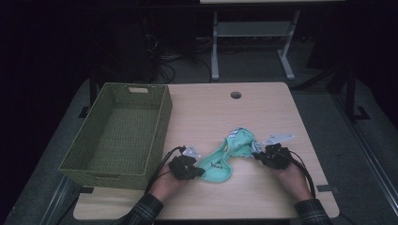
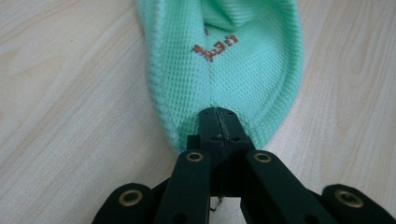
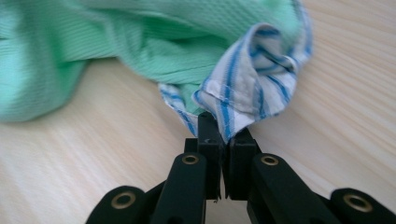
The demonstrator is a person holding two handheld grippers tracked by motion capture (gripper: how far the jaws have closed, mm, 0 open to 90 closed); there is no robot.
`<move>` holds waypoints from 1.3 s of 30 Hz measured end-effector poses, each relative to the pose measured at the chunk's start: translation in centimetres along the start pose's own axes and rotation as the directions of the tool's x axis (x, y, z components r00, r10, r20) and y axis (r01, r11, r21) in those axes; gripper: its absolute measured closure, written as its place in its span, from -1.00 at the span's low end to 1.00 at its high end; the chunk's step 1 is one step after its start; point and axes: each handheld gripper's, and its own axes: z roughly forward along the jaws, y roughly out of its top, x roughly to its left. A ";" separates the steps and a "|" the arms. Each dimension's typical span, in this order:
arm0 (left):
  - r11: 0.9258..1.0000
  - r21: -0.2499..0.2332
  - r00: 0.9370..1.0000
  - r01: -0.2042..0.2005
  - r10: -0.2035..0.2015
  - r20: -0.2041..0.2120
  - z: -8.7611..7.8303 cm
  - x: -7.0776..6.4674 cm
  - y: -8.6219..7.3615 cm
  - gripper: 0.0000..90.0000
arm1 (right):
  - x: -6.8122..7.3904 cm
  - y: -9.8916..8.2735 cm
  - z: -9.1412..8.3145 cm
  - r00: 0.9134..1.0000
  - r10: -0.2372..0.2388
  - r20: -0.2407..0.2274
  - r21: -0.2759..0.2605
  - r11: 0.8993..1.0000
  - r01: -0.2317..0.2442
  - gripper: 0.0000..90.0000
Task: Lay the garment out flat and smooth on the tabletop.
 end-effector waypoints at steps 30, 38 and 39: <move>0.996 -0.093 1.000 0.009 -0.008 0.014 -1.2 -0.4 1.7 0.59 | -2.3 -1.0 -4.6 0.995 0.090 -0.031 -0.115 0.989 -0.093 0.59; 0.993 -0.114 1.000 -0.012 0.010 -0.016 -1.1 0.3 3.5 0.46 | 0.2 -0.9 -4.9 0.995 0.044 -0.091 -0.131 0.990 -0.056 0.59; 0.993 -0.115 1.000 -0.011 0.009 -0.017 -0.9 0.3 3.6 0.46 | 0.5 -0.9 -4.9 0.994 0.045 -0.099 -0.130 0.990 -0.058 0.60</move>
